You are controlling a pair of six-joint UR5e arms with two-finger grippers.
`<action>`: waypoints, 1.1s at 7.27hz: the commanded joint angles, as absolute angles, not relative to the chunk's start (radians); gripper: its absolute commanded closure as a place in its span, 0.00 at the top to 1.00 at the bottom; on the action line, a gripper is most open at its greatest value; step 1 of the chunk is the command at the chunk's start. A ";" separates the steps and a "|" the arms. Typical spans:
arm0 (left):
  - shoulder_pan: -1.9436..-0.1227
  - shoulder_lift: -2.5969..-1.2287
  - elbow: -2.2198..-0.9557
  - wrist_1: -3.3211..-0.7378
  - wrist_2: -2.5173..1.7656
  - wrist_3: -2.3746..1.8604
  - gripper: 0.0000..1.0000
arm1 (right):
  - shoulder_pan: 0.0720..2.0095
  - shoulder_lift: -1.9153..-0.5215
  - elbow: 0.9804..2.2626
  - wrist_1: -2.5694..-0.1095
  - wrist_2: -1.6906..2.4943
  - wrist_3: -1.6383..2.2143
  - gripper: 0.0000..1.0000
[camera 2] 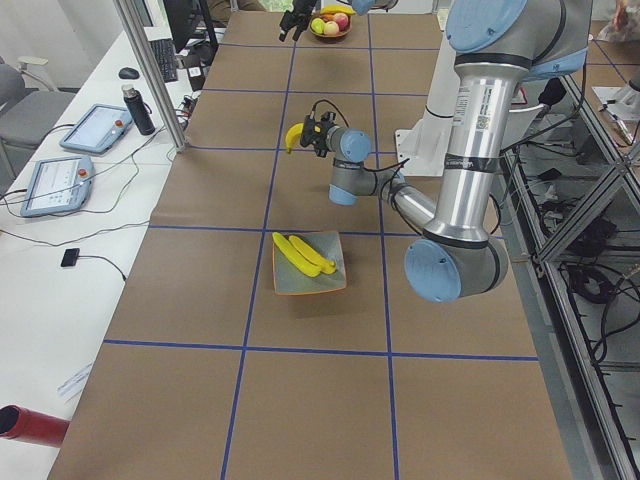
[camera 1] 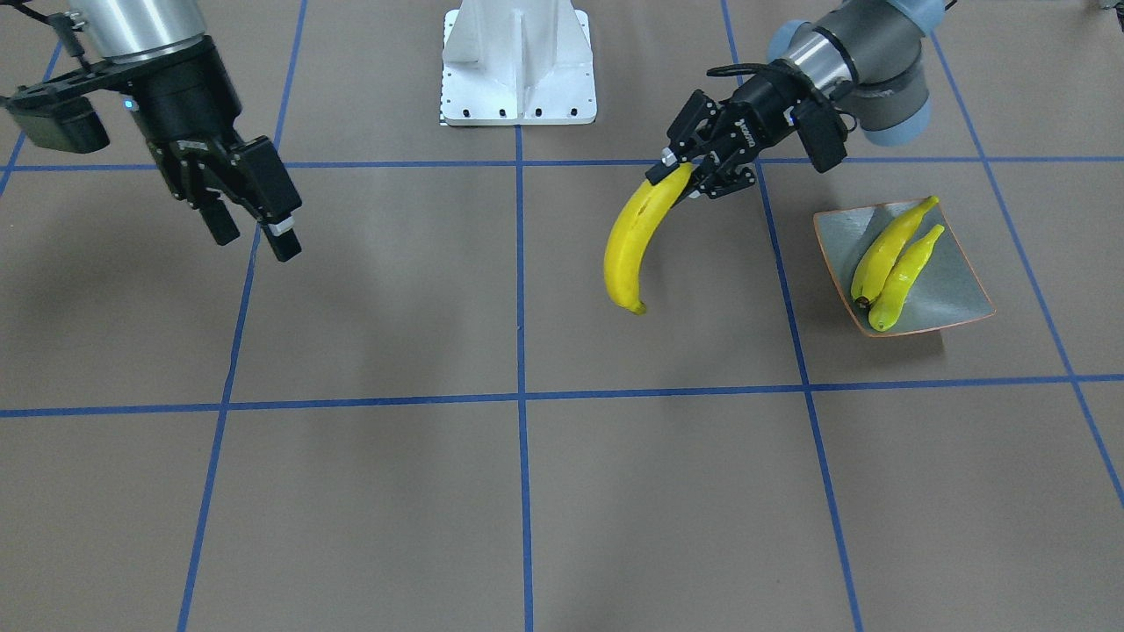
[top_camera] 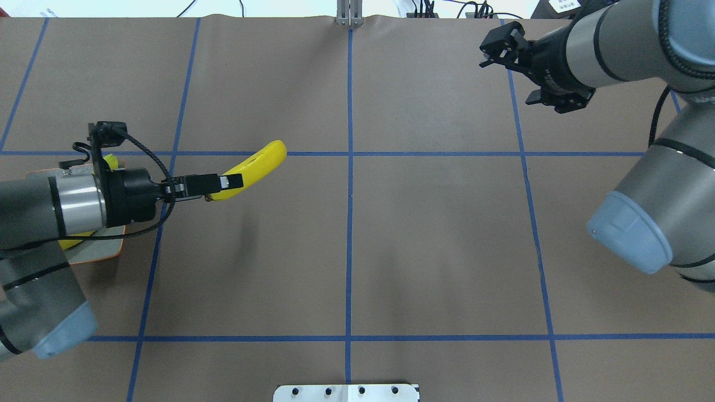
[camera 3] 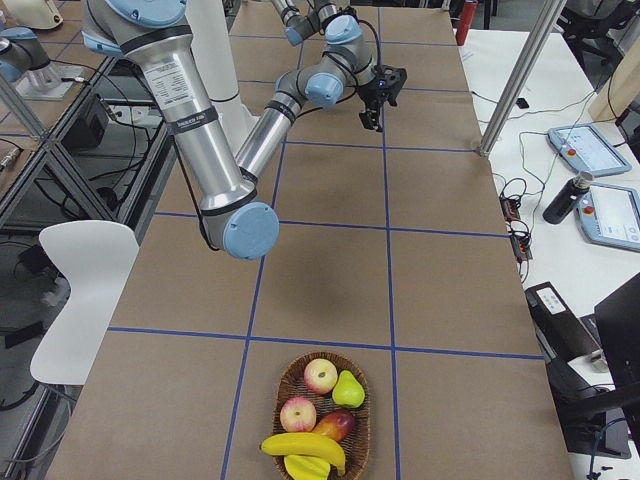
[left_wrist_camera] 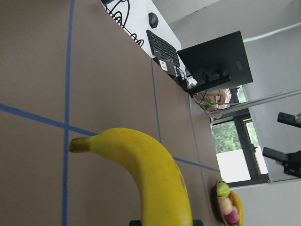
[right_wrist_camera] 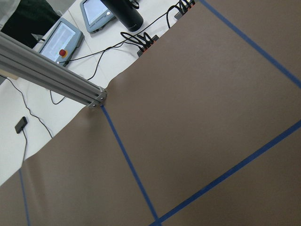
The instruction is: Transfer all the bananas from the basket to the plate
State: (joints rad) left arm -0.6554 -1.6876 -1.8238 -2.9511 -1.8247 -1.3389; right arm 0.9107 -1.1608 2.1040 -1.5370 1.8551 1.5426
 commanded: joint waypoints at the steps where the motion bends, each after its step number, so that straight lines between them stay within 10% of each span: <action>1: -0.898 -1.608 -1.795 -2.939 -2.082 -1.118 0.00 | 1.061 -1.285 2.099 -1.537 1.989 1.270 1.00; 8: -1.298 -1.398 -1.575 -2.904 -2.370 0.004 0.00 | 1.457 -1.577 2.005 -1.537 2.192 0.337 1.00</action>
State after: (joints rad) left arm -1.2983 -1.4401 -1.5782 -2.9145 -2.3940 -0.1443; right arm 1.3892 -1.5485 2.0445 -1.5359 2.1597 0.5072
